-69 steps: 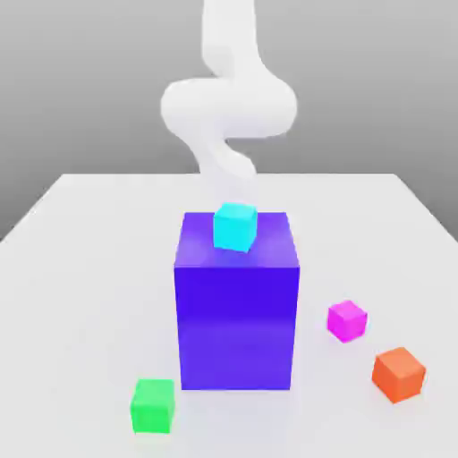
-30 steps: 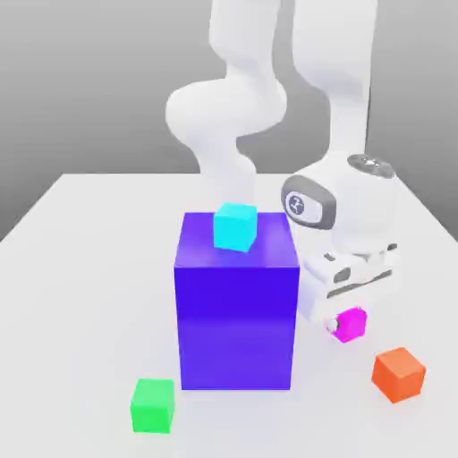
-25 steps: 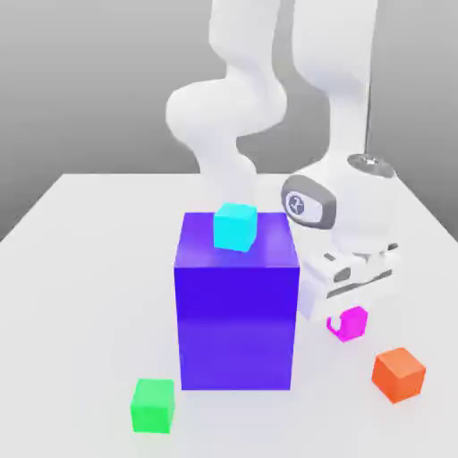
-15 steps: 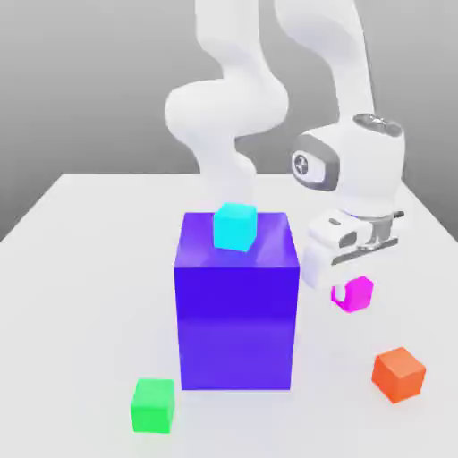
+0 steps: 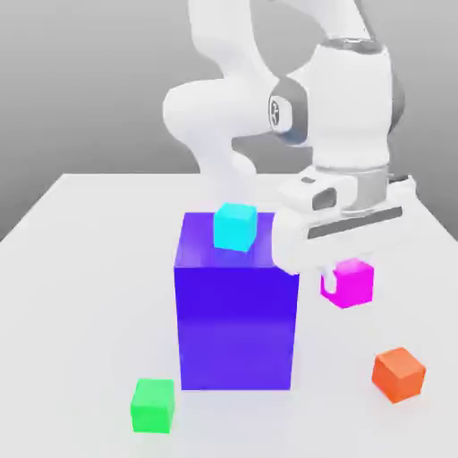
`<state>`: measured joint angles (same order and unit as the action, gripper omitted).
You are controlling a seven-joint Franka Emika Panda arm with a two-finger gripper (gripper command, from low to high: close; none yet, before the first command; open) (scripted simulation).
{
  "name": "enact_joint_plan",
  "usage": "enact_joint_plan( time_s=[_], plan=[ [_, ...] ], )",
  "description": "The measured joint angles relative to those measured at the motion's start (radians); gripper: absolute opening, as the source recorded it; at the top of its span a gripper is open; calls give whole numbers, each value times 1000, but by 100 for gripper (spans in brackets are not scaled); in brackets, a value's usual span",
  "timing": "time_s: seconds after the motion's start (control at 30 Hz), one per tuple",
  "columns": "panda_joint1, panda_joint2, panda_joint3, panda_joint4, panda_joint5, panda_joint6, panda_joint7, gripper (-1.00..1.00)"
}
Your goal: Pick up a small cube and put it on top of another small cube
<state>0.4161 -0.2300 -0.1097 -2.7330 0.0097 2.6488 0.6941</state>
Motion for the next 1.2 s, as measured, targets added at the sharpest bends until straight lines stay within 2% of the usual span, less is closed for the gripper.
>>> enact_joint_plan(
  time_s=[0.4, 0.77, 0.87, 1.1, 1.13, 1.2],
  plan=[
    [-117, 67, -141, 65, 2, -25, -102, -100],
    [-240, 223, -259, 121, 18, -19, -201, -100],
    [-278, 282, -262, 138, 38, 1, -236, -100],
    [-312, 440, -201, 151, 178, 131, -340, -100],
    [-320, 462, -189, 153, 195, 148, -353, 100],
    [-320, 462, -189, 153, 195, 148, -353, 100]
  ],
)
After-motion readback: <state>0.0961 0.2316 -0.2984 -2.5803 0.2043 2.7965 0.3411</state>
